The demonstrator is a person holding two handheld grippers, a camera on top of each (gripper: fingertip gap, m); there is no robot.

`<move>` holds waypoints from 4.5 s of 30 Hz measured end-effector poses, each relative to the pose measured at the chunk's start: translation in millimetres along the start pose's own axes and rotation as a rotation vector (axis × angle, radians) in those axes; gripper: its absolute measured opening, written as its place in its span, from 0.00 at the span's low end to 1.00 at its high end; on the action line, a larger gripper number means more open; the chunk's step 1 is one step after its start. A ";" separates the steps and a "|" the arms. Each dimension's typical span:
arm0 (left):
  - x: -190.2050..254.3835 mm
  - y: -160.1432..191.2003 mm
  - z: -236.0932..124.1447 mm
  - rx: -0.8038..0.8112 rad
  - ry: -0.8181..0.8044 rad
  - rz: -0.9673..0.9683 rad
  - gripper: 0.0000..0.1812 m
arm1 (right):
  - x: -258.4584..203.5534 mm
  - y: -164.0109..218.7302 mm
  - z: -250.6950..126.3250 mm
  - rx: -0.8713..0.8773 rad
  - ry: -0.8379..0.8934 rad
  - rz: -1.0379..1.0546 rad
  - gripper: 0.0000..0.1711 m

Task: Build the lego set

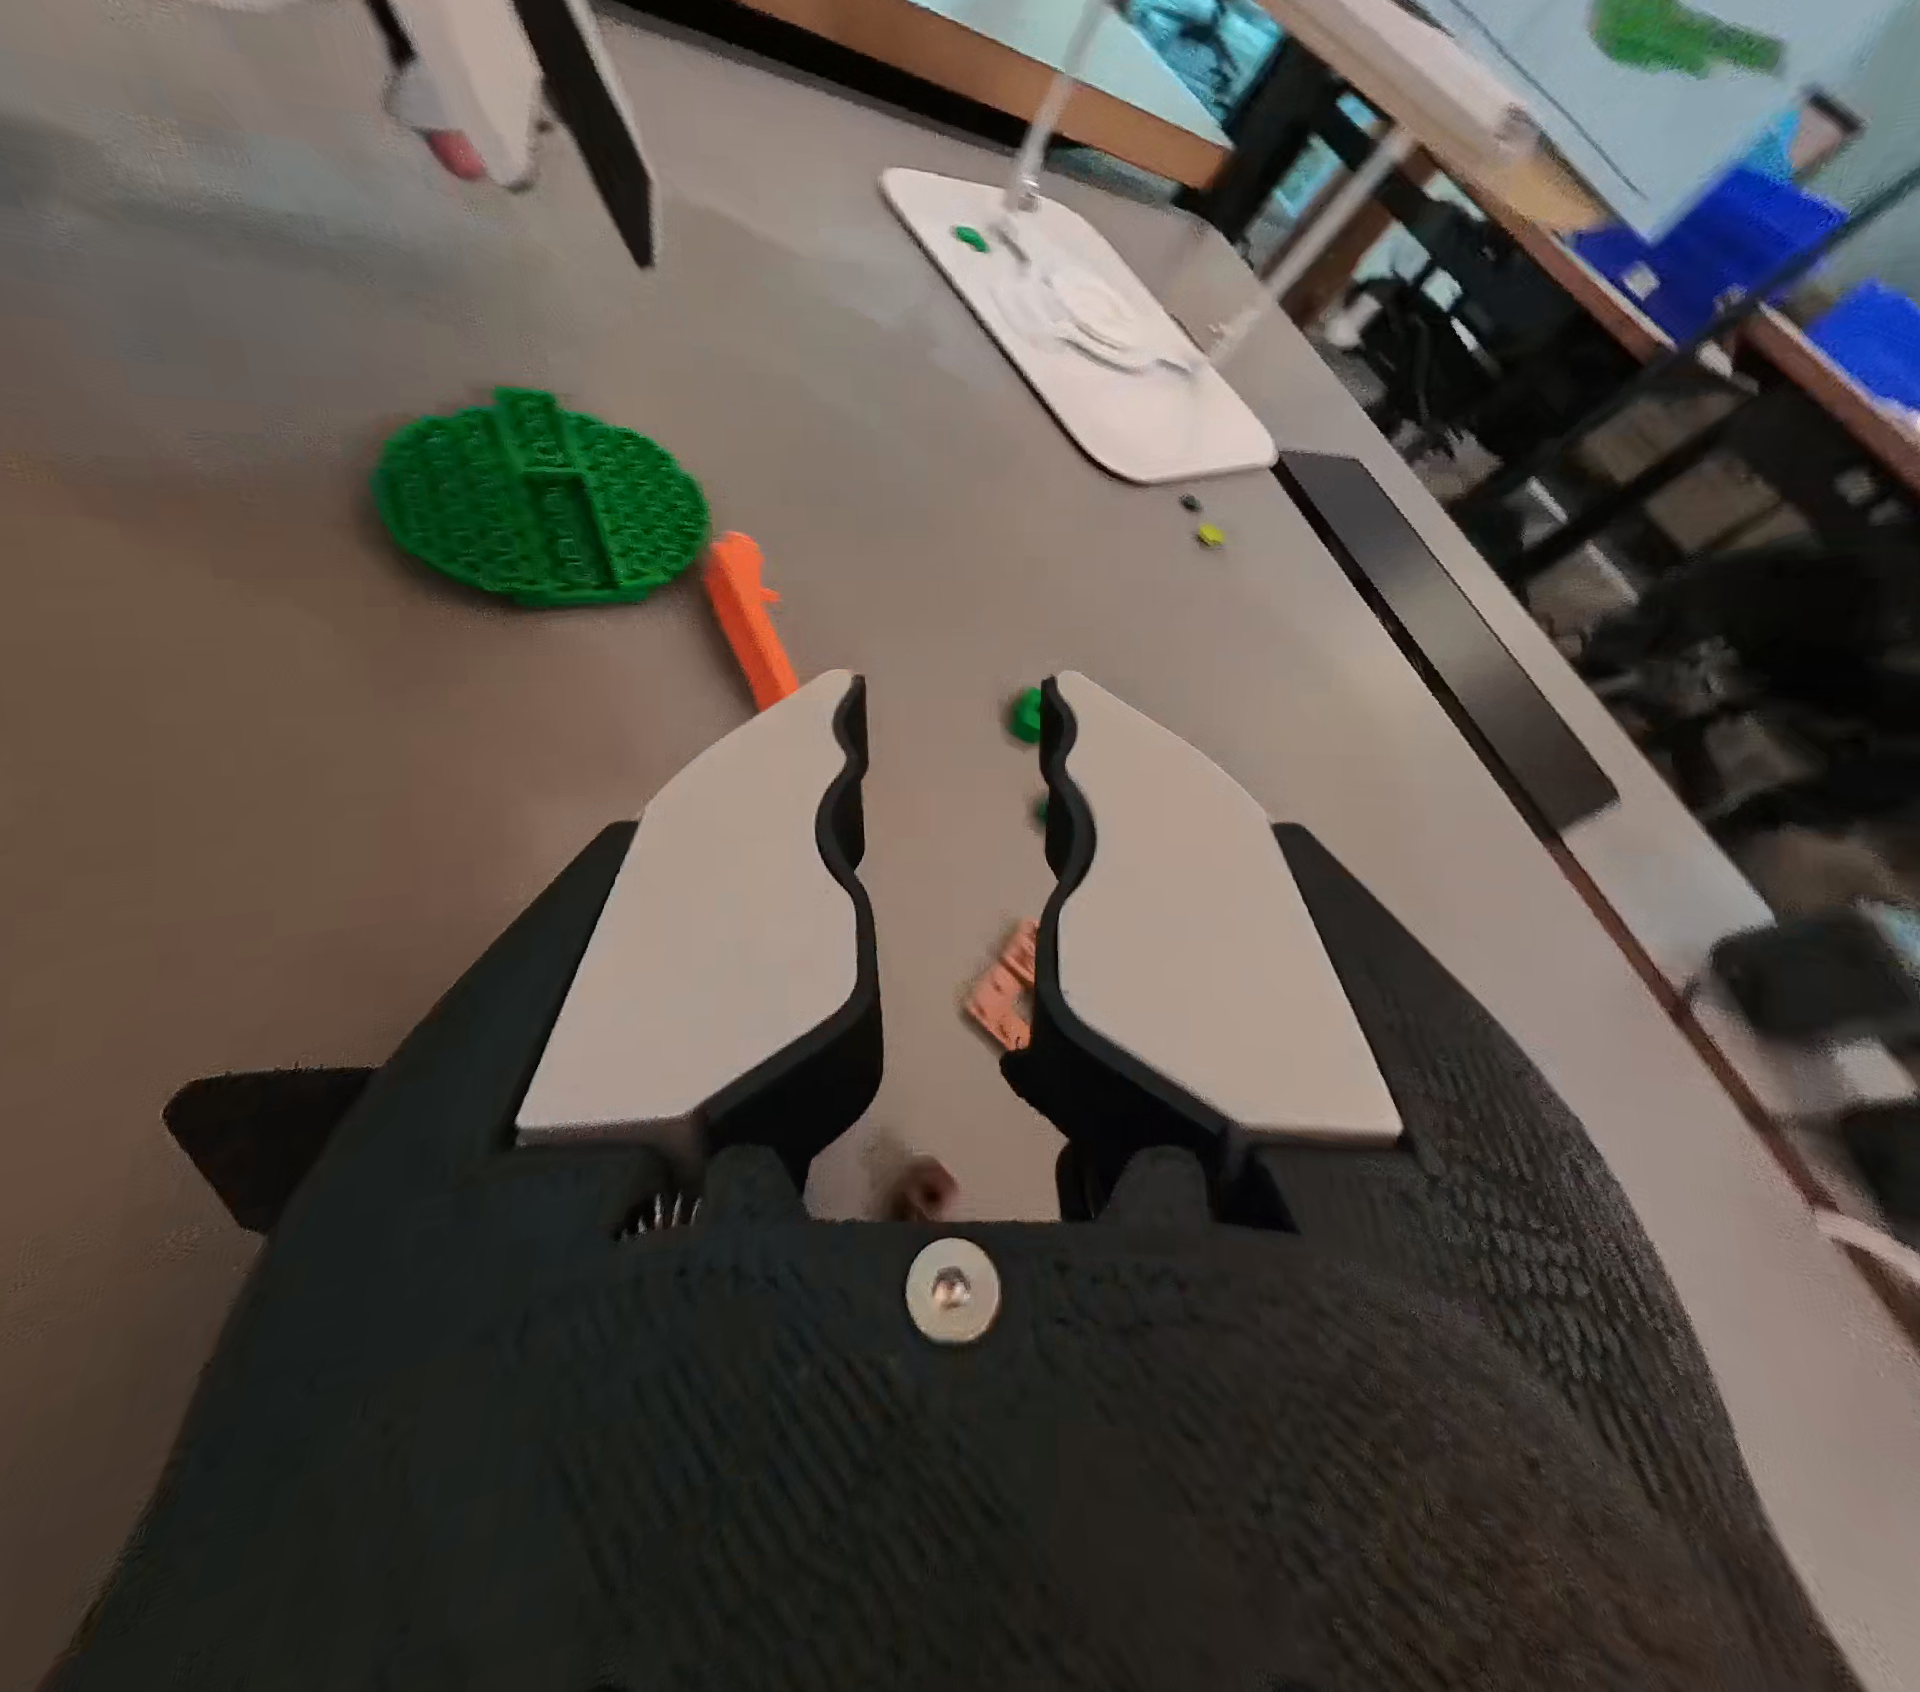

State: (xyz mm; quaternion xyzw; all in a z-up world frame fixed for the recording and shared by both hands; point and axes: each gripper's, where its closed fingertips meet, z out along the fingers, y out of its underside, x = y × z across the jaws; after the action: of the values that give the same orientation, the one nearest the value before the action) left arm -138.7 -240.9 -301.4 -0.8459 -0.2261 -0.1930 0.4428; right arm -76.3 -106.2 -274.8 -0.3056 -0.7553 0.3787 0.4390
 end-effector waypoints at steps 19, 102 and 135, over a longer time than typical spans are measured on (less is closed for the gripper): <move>-13.9 -74.5 -41.3 0.800 -0.519 0.534 0.35 | 174.0 269.7 -388.5 -0.638 0.590 0.653 0.16; 70.5 -63.0 -8.9 0.732 -0.172 0.760 0.34 | 99.1 25.4 -130.6 -0.003 -0.071 0.116 0.08; 116.7 -15.6 25.2 0.431 0.272 0.823 0.10 | -50.7 -94.9 -13.9 0.482 -0.497 0.243 0.08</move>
State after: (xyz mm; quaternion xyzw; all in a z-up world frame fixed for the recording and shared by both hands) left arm -48.1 -187.3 -243.1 -0.7212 0.1522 -0.0593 0.6732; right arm -54.5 -192.2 -212.3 -0.1796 -0.6860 0.6580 0.2533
